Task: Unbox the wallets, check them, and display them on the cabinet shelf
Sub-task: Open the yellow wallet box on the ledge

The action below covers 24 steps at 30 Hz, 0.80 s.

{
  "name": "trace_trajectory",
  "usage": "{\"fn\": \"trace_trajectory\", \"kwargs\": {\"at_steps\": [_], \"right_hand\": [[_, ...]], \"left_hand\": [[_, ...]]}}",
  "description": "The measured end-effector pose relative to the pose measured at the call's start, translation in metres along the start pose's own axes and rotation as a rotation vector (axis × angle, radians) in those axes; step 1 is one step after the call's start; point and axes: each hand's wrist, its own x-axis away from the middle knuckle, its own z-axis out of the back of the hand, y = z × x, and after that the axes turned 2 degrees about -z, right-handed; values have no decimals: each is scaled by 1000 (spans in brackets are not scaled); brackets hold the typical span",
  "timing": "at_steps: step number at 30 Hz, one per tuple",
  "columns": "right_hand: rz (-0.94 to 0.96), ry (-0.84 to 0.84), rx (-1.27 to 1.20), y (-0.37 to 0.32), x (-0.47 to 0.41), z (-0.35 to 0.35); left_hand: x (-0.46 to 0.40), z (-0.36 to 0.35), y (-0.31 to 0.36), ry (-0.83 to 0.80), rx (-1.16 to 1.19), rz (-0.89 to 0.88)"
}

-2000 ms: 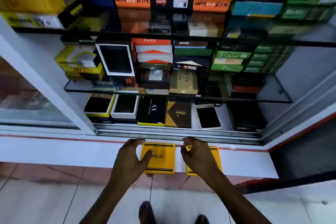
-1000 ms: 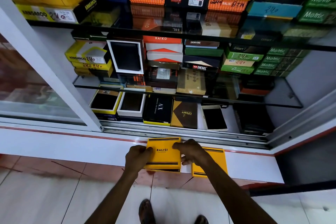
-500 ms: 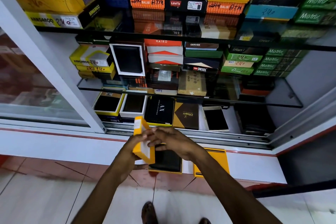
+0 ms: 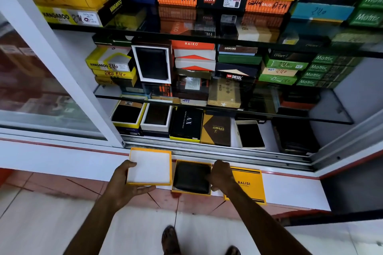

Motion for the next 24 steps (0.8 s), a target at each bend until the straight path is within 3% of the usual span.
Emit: {"fn": "trace_trajectory", "kwargs": {"at_steps": [4,7,13,18,24], "right_hand": [[-18,-36,-165,3,9,10],[-102,40,-358,7,3,12],[-62,-30,-450,-4,14,12],[-90,-86,-485,-1,8,13],[-65,-12,-451,3,12,14]], "left_hand": [[-4,-1,0,211,-156,-66],[-8,4,-2,305,-305,-129],[-15,18,-8,361,-627,-199],[-17,7,-14,348,-713,-187],[-22,-1,-22,341,-771,-231]]}}
